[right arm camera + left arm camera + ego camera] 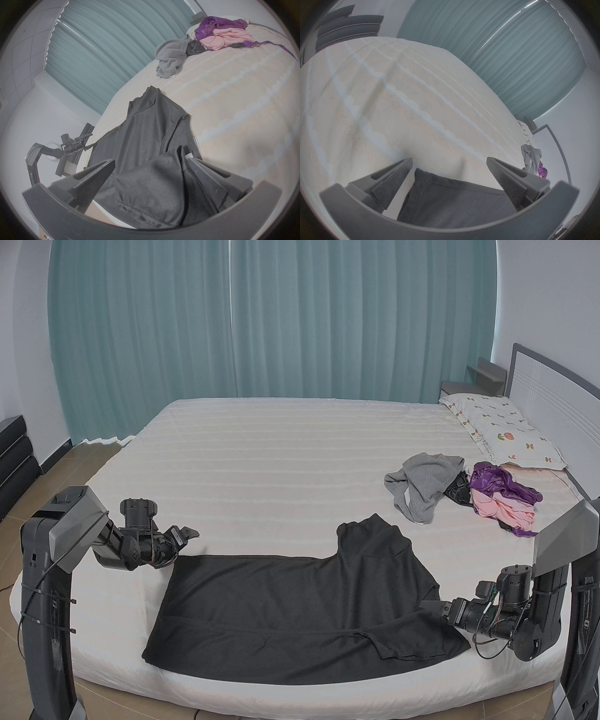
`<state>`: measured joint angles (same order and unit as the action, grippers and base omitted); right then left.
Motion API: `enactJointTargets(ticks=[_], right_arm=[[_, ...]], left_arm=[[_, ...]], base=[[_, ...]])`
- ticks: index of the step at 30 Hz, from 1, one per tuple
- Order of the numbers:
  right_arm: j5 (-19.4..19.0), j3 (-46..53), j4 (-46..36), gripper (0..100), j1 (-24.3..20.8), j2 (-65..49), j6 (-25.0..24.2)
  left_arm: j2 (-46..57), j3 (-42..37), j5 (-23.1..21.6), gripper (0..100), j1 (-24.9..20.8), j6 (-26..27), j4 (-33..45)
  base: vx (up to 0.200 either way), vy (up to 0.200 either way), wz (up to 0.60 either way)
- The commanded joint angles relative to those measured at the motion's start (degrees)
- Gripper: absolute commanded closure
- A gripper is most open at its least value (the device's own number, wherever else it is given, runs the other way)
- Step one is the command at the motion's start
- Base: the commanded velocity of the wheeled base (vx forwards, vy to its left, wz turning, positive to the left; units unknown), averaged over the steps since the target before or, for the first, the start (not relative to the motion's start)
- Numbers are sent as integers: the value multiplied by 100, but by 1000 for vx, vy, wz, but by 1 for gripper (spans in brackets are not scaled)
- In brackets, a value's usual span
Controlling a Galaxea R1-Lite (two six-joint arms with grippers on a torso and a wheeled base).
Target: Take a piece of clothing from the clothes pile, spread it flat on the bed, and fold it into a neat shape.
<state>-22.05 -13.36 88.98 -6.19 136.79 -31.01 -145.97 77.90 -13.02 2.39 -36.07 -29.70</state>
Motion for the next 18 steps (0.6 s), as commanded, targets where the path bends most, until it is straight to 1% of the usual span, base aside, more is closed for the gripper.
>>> enactJointTargets(ticks=[1,9,10,15,16,18], right_arm=[[-10,9,76,0,22,23,-1],[-10,-26,76,0,39,58,-1],[-10,-35,76,0,48,58,-1],[-10,-70,76,0,30,32,-1],[-1,-70,76,0,22,32,-1],[-1,-70,76,0,-5,32,8]], left_arm=[[-116,-3,19,0,-28,-5,-10],[-81,-99,19,0,-37,4,-1],[-72,-99,19,100,-37,4,-1],[-63,-108,71,100,-28,-31,-27],[-63,-108,124,100,-28,-49,-27],[-37,-108,379,100,-28,-128,-27]], base=[[0,0,0],[0,0,0],[0,0,0],[0,0,0],[0,0,0],[0,0,0]])
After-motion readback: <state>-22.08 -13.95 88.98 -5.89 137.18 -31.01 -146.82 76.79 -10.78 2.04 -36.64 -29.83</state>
